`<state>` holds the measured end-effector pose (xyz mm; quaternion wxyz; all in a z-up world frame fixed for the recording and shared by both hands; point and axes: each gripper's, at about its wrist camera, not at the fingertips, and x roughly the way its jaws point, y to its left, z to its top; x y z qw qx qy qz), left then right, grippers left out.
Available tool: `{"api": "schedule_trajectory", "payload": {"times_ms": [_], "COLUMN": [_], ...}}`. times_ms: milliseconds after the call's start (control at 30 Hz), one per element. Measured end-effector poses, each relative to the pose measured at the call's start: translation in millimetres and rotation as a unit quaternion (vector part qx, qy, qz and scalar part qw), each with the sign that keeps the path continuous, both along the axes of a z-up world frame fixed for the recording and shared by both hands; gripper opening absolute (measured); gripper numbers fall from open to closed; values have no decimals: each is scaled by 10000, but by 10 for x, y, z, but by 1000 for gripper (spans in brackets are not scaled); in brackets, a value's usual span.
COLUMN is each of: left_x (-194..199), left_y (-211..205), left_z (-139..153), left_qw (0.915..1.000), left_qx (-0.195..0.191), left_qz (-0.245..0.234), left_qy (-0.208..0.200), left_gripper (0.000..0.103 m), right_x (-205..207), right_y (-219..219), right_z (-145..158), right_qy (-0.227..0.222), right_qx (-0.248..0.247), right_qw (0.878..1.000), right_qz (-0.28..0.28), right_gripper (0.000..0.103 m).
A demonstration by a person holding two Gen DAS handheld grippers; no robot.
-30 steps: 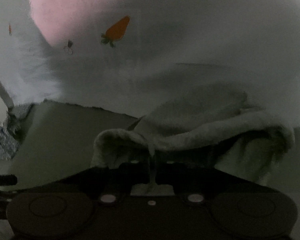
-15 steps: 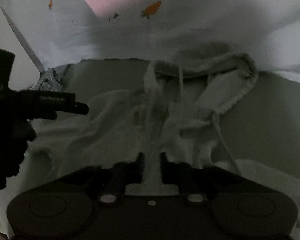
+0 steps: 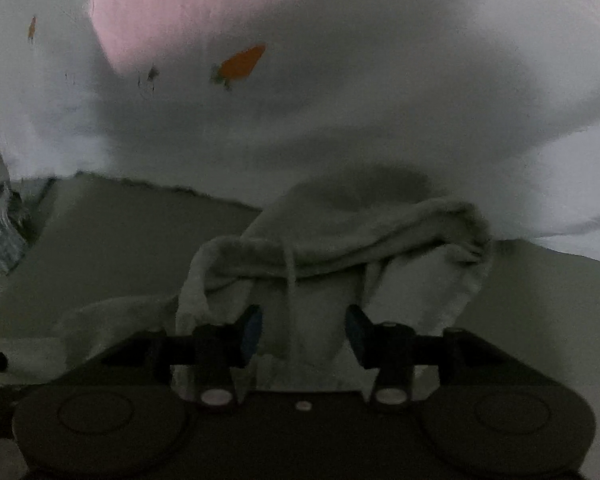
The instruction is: Fold clothes
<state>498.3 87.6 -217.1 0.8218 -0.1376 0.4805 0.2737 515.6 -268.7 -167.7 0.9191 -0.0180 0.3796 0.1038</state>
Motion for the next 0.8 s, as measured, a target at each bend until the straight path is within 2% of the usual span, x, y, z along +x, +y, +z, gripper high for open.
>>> {"api": "schedule_trajectory", "payload": {"times_ms": [67,100,133,300,500,600,800], "left_x": [-14,-23,-32,-179,-469,-640,-1019], "left_y": [0,-2,-3,-131,-472,-740,-1107], "left_z": [14,30,46,265,451,479,396], "left_qw": [10000,10000,10000,9994,9986,9986,9990], "left_qx": [-15,-20,-26,35,-7,47,-146], "left_qz": [59,71,83,62,-65,-133,-197], "left_qy": [-16,-32,-48,-325,-520,-512,-368], "left_gripper": [99,99,99,99,99,99,99], "right_x": [91,80,-5,-580,-1559,-1946,-2432], "right_y": [18,20,0,-184,-387,-427,-443], "right_z": [-92,-107,-51,316,593,624,454], "right_qy": [105,174,78,-360,-538,-419,330], "right_qx": [84,169,231,587,740,850,913], "right_qw": [9999,9996,9997,9971,9938,9934,9938], "right_qz": [49,127,94,-320,-631,-652,-542], "right_gripper": [32,6,4,4,4,4,6]}}
